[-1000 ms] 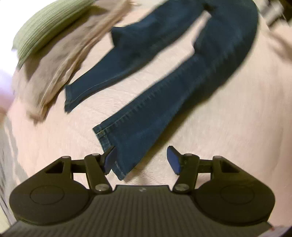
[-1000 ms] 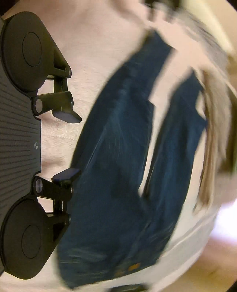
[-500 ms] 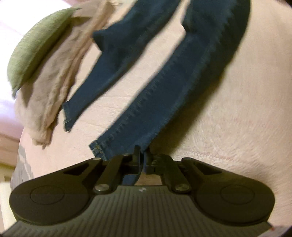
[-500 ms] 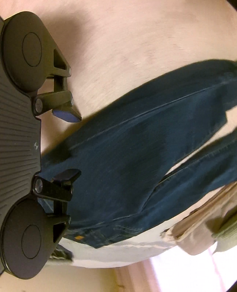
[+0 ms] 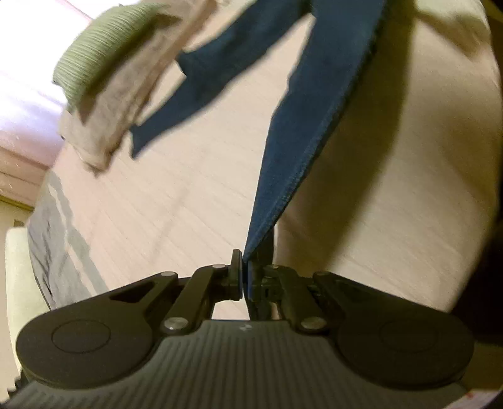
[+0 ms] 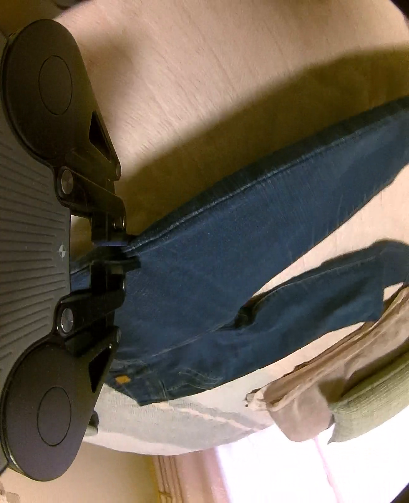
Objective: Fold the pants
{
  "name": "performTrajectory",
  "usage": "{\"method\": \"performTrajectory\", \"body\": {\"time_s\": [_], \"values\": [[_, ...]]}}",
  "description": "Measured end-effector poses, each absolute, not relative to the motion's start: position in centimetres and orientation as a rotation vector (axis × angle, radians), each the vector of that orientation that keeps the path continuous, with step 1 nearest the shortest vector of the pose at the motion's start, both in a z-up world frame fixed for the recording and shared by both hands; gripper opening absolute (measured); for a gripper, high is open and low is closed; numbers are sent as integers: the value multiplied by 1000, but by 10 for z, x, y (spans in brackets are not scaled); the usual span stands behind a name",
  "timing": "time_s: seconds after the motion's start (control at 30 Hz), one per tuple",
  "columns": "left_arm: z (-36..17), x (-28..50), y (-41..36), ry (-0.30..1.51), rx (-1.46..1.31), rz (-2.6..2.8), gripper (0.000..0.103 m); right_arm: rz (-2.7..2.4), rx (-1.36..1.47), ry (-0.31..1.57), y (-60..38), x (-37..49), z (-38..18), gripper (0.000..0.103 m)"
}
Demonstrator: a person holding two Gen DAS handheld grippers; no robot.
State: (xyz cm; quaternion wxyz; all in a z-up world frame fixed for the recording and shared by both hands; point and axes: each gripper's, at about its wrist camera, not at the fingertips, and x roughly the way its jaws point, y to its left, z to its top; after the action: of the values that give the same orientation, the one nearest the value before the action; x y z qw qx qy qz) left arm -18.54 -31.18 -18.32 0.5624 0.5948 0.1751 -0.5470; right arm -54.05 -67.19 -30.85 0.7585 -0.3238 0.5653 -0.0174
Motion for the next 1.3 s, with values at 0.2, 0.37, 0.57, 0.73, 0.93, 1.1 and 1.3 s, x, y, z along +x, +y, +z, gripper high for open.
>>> {"method": "performTrajectory", "body": {"time_s": [0.2,0.37,0.57,0.73,0.93,1.1,1.3], "values": [[-241,-211,-296,522,1419,-1243,2,-17,-736,1305,-648,-544,-346,7],[-250,-204,-272,656,1373,-1227,7,-80,-601,1343,-642,-550,-336,21],[-218,-133,-229,927,1008,-1066,16,-185,-449,1356,-629,-536,-322,32],[-236,-81,-241,1047,716,-1019,20,-198,-396,1352,-609,-508,-325,36],[-292,-59,-270,1262,571,-1133,32,-193,-469,1343,-590,-490,-327,43],[-263,-51,-267,1159,586,-1142,8,-239,-438,1339,-592,-483,-318,43],[-218,-13,-281,907,671,-966,15,-320,-355,1320,-599,-478,-310,44]]}}
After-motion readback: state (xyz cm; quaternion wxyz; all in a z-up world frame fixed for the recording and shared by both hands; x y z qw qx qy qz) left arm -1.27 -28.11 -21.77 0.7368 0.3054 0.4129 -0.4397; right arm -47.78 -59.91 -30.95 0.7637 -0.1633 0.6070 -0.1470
